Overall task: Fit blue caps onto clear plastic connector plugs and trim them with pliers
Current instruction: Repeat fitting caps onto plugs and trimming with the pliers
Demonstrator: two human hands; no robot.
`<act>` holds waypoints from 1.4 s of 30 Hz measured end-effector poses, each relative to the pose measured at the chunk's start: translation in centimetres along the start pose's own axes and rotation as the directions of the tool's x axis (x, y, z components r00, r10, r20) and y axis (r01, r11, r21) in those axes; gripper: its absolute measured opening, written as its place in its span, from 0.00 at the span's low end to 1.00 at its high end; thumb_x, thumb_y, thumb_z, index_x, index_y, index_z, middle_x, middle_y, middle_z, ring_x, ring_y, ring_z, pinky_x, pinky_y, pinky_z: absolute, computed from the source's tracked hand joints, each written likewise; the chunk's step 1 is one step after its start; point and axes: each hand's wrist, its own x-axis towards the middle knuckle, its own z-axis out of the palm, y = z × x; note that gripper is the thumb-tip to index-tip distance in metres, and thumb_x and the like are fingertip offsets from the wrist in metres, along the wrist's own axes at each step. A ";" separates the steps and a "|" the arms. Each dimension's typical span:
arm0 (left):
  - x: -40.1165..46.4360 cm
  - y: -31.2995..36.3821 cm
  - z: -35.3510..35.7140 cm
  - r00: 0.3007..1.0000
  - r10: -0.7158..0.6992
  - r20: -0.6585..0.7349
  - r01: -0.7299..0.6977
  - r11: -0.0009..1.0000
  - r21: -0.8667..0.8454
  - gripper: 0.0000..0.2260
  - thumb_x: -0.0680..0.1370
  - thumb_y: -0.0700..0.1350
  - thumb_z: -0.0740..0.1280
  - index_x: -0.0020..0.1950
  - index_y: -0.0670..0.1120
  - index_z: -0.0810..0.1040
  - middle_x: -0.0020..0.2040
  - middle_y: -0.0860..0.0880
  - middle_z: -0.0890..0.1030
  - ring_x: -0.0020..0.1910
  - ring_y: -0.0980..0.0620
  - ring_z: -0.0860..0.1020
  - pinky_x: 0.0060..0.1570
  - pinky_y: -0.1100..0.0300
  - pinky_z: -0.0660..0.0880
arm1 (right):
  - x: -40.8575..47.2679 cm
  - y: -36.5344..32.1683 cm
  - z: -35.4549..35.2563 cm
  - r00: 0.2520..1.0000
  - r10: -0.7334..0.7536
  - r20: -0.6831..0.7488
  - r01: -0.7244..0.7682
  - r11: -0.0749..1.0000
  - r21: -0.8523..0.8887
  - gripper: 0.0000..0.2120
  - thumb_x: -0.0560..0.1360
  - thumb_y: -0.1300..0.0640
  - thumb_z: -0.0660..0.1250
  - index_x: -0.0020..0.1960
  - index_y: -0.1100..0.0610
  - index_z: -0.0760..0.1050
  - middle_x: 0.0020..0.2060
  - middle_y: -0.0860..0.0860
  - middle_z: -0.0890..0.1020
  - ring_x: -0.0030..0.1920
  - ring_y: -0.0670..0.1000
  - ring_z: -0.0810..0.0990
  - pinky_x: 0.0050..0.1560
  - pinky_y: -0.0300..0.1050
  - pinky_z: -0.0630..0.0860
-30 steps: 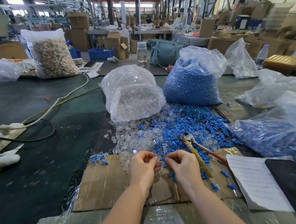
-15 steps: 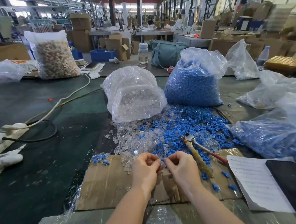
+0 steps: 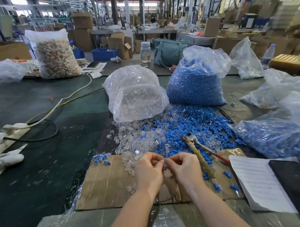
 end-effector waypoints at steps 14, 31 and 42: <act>-0.2 -0.3 -0.2 0.983 -0.134 0.129 0.164 0.951 -0.262 0.08 0.78 0.34 0.62 0.49 0.44 0.79 0.32 0.46 0.79 0.33 0.51 0.76 0.35 0.62 0.75 | -0.3 -0.1 -1.4 0.981 -0.138 0.136 0.138 0.990 0.012 0.12 0.71 0.65 0.71 0.48 0.49 0.81 0.41 0.44 0.81 0.41 0.41 0.78 0.43 0.32 0.74; 0.1 -0.1 -0.8 0.988 -0.109 0.108 0.132 0.963 -0.235 0.05 0.76 0.34 0.66 0.47 0.42 0.80 0.38 0.45 0.81 0.30 0.60 0.79 0.31 0.70 0.74 | -0.2 0.7 -0.5 0.972 -0.225 0.068 0.233 0.959 -0.162 0.02 0.72 0.59 0.72 0.42 0.53 0.80 0.36 0.45 0.81 0.40 0.44 0.79 0.45 0.41 0.77; 0.0 0.4 -0.1 0.983 -0.116 0.146 0.148 0.961 -0.232 0.08 0.76 0.33 0.65 0.44 0.45 0.80 0.38 0.44 0.82 0.33 0.55 0.80 0.35 0.65 0.77 | 0.0 0.5 -1.3 0.958 -0.276 0.078 0.283 0.952 -0.114 0.07 0.72 0.60 0.71 0.49 0.52 0.82 0.42 0.45 0.80 0.46 0.43 0.78 0.52 0.44 0.77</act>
